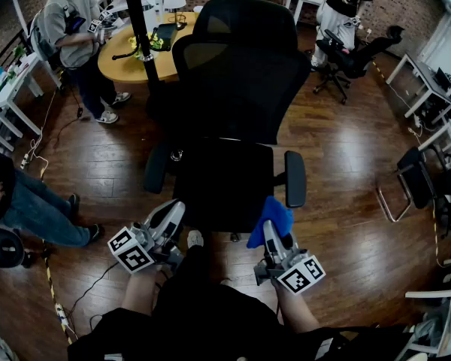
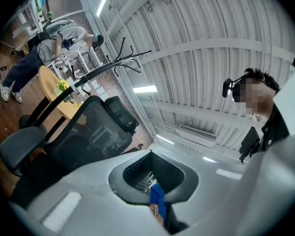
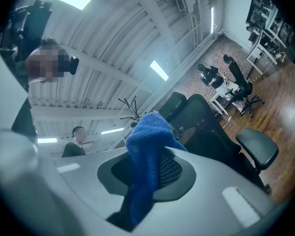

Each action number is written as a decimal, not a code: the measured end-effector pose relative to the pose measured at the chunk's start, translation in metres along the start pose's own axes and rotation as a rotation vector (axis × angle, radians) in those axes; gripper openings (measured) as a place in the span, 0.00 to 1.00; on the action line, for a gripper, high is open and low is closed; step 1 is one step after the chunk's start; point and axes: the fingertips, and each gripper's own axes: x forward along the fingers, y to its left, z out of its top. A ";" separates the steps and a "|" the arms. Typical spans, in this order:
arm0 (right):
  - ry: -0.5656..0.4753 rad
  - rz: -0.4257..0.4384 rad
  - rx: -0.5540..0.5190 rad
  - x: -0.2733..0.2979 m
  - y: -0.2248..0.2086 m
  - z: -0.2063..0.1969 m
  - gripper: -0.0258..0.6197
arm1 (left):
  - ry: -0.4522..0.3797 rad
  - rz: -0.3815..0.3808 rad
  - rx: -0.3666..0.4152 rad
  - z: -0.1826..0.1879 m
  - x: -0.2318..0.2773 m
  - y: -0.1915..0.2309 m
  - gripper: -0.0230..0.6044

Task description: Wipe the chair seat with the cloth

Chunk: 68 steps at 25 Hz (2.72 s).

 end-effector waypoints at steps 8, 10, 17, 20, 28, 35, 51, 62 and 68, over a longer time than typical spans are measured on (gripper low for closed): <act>0.039 -0.077 -0.037 0.114 -0.053 -0.008 0.14 | 0.042 -0.023 -0.004 0.061 0.062 0.121 0.02; 0.060 -0.119 -0.064 0.139 -0.067 -0.005 0.14 | 0.070 -0.030 -0.017 0.073 0.075 0.141 0.02; 0.267 -0.132 -0.090 0.237 -0.140 -0.050 0.14 | 0.099 0.056 -0.097 0.075 0.096 0.209 0.02; 0.409 -0.091 -0.082 0.310 -0.198 -0.093 0.14 | 0.063 0.164 -0.135 0.072 0.110 0.250 0.02; 0.710 -0.033 -0.084 0.441 -0.314 -0.274 0.14 | -0.012 0.304 -0.195 0.028 0.120 0.318 0.02; 0.917 -0.116 -0.199 0.516 -0.320 -0.383 0.14 | -0.068 0.359 -0.211 0.035 0.087 0.348 0.02; 0.879 -0.461 -0.357 0.420 -0.450 -0.311 0.14 | 0.031 0.287 -0.255 0.029 0.097 0.349 0.02; 0.779 -0.756 -0.375 0.291 -0.553 -0.174 0.14 | 0.117 0.241 -0.280 0.015 0.118 0.349 0.02; 0.768 -0.756 -0.346 0.287 -0.558 -0.167 0.14 | 0.118 0.237 -0.272 0.015 0.129 0.343 0.02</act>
